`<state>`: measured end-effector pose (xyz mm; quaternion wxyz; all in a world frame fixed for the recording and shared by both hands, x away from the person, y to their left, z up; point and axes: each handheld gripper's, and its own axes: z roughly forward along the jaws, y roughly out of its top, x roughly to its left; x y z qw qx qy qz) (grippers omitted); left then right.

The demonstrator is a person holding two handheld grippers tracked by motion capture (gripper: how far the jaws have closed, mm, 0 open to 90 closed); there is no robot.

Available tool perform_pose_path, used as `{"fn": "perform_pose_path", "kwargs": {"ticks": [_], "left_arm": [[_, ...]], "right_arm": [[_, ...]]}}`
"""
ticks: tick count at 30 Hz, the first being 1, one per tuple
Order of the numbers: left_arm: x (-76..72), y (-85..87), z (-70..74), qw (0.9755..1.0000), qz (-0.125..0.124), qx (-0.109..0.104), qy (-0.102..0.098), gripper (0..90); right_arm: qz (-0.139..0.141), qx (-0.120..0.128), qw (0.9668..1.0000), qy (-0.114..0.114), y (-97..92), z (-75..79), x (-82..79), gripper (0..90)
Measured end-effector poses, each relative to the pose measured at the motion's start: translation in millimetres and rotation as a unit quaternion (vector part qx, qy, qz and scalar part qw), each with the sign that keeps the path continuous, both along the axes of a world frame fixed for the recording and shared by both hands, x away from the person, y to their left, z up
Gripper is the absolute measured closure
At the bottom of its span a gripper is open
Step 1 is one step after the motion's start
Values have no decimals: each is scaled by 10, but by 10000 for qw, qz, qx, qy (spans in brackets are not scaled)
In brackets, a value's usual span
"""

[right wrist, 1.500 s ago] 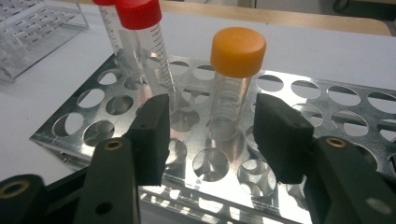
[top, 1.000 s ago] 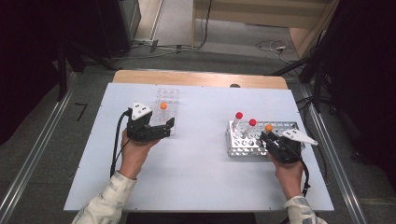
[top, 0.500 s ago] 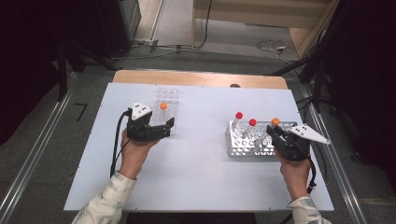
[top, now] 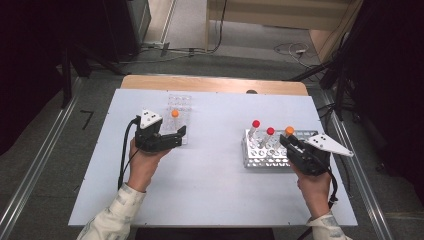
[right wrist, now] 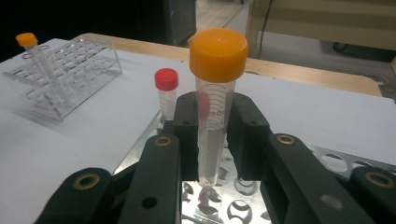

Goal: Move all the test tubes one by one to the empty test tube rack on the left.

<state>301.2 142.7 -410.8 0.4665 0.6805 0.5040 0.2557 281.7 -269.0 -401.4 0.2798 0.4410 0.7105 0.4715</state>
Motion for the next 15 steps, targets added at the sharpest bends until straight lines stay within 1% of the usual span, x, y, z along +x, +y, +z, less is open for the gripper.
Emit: {"fn": "perform_pose_path", "kwargs": {"ticks": [4,9,15], "left_arm": [[1,-4,-2,10000,-7,14,7,155],[6,-12,-8,10000,-4,20,20,155],[2,-8,-4,10000,-7,13,16,156]], "right_arm": [[180,28,9998,35,88,5,-15,718],[366,-9,9993,22,227,5,-28,718],[632,16,9980,18,419,35,-24,718]]}}
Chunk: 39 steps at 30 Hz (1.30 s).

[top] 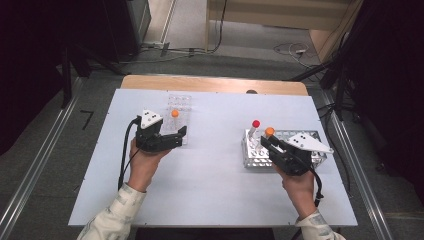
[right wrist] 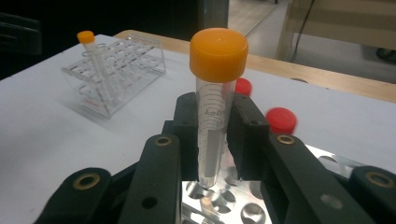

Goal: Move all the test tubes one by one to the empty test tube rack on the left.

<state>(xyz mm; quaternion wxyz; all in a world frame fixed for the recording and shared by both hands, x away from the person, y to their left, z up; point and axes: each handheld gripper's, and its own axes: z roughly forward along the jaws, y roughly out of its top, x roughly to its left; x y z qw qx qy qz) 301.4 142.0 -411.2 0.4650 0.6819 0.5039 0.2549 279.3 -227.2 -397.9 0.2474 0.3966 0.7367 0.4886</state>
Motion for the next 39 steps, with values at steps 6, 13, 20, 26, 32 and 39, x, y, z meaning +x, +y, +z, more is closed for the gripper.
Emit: {"fn": "perform_pose_path", "kwargs": {"ticks": [6,13,20,26,32,39], "left_arm": [[-4,-4,1,10000,-20,-3,-4,156],[-3,2,1,10000,-11,-5,6,156],[-5,6,3,10000,-16,-26,-11,156],[-14,-5,8,10000,-58,-43,-28,156],[-27,-54,0,9999,-149,-22,-49,159],[-48,-87,5,9996,-275,-56,-76,181]], "right_arm": [[233,49,9997,-21,196,36,25,718],[488,-27,9988,63,469,0,98,718],[711,-166,9970,268,777,-136,234,718],[846,-232,9956,343,995,-213,291,718],[912,-307,9943,461,1235,-309,349,718],[1018,-475,9923,528,1520,-417,413,718]]}}
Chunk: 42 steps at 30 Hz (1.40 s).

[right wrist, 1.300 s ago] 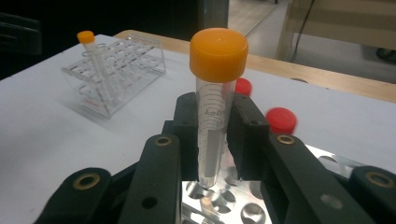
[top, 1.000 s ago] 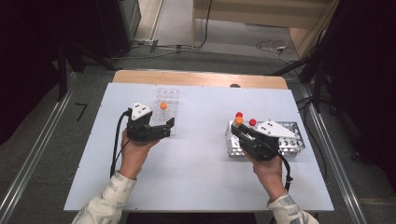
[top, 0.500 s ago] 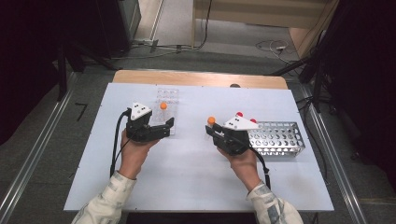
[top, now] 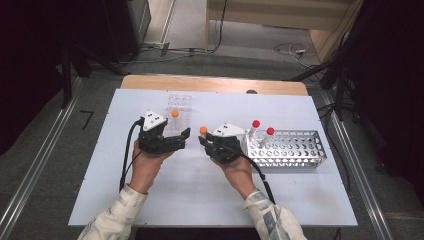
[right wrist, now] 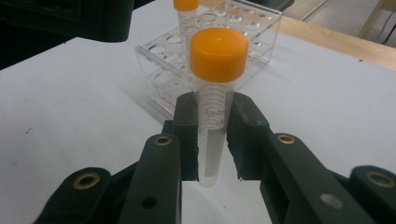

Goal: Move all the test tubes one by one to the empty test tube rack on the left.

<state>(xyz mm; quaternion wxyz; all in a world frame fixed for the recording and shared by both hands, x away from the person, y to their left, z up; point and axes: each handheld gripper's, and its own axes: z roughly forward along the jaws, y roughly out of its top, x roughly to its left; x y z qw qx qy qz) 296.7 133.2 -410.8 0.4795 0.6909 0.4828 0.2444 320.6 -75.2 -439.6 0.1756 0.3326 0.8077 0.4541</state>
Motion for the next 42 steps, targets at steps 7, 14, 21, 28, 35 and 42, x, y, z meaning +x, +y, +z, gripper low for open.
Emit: {"fn": "perform_pose_path", "kwargs": {"ticks": [7,14,21,28,35,42], "left_arm": [[-23,-57,-7,9998,-204,23,-7,244],[-41,-83,-22,9990,-438,81,-35,484],[-52,-113,-39,9984,-526,196,-55,677],[-61,-127,-40,9985,-488,248,-89,701],[-60,-101,-24,9988,-414,224,-110,701],[-65,-59,59,9992,-321,131,-182,702]], "right_arm": [[160,2,9999,40,254,-45,-14,718],[293,77,9995,47,365,-23,-65,718],[327,107,9994,35,372,2,-74,718],[340,95,9994,49,372,-1,-74,710],[507,-7,9987,86,323,36,-97,505],[586,-51,9983,-10,122,142,-171,426]]}}
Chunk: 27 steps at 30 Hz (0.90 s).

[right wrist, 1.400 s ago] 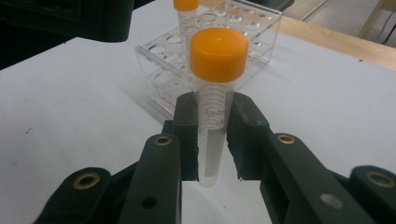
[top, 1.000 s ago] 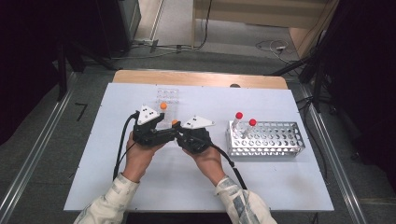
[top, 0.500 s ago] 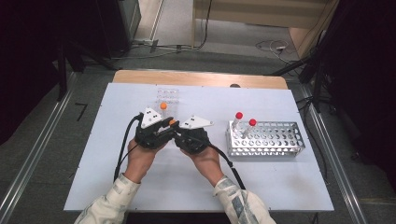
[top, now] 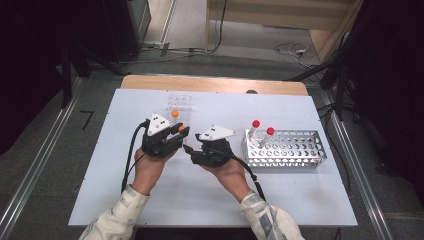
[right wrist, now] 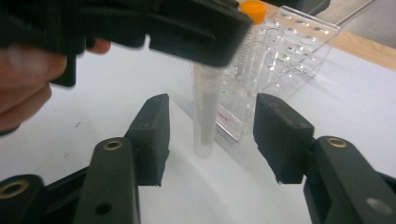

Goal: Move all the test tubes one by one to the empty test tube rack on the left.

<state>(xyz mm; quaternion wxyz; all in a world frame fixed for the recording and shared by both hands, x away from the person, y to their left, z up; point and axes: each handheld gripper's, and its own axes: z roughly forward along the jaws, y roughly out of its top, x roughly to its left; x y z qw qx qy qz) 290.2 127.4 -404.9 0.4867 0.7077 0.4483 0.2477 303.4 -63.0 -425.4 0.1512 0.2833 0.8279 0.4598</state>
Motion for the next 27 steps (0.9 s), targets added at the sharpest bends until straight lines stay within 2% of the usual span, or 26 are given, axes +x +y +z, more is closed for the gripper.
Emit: {"fn": "perform_pose_path", "kwargs": {"ticks": [7,16,22,27], "left_arm": [[31,94,140,9999,127,-81,-66,701],[151,165,359,9992,337,34,-200,701],[280,170,389,9986,498,63,-187,701],[379,167,343,9978,644,70,-124,701]], "right_arm": [[-93,-18,9999,-74,-222,41,-75,407],[-78,-35,10000,-23,-323,-4,-147,400],[-120,5,9999,-27,-399,-26,-143,401],[-157,34,9999,-19,-428,-14,-148,401]]}}
